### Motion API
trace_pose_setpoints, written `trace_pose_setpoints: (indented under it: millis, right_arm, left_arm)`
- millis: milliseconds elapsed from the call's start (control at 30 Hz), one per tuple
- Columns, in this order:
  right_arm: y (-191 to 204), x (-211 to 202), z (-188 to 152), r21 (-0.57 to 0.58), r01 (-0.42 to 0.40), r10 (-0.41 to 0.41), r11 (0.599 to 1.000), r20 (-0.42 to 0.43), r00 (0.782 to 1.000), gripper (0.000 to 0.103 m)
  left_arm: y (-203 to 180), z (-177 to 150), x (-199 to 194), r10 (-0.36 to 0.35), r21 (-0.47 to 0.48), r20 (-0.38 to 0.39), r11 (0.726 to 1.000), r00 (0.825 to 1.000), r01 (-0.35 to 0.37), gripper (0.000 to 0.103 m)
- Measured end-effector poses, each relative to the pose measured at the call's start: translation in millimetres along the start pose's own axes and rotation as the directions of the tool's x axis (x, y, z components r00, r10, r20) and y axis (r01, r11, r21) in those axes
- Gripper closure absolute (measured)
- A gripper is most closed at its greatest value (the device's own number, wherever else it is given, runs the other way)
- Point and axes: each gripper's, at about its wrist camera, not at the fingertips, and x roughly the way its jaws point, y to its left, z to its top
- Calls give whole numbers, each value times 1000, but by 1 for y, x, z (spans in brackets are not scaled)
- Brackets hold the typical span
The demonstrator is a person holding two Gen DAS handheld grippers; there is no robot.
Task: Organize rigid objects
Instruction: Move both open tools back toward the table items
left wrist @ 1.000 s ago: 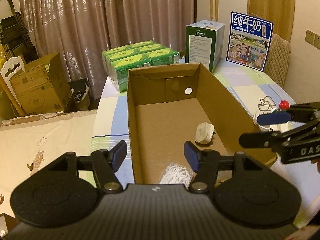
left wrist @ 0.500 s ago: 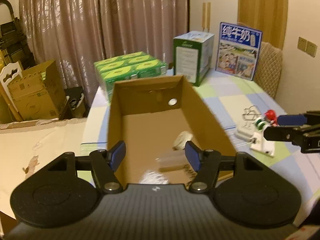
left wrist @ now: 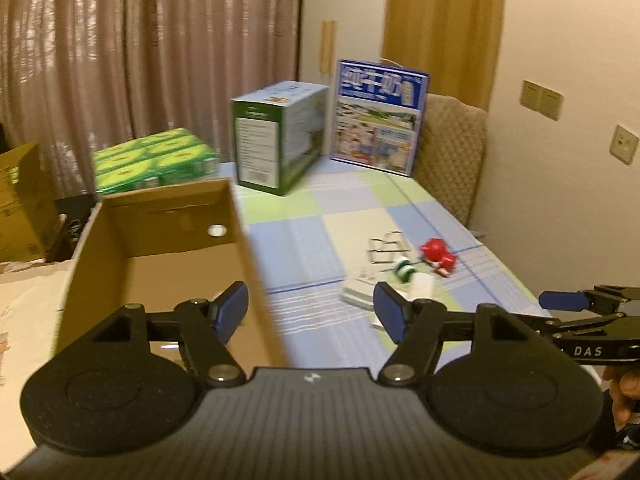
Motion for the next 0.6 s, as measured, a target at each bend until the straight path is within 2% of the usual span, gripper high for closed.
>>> trace_pose_setpoints:
  millis: [233,500,600]
  right_arm:
    - [-37,-3,-11,45,40,-40,998,-12,999,33]
    - [-70,13,-17,92,89,-86,992,-40,996,33]
    - [-81,19,-17,138,85,-78,987,-57,995,33]
  left_arm:
    - [-45,-3,30,-40,41,-27,998,999,41,33]
    - [-79,-22,71,-67,101,-78,992,995,75,32]
    - [-88,-30,85,-68,131,-97,988,993,81,32]
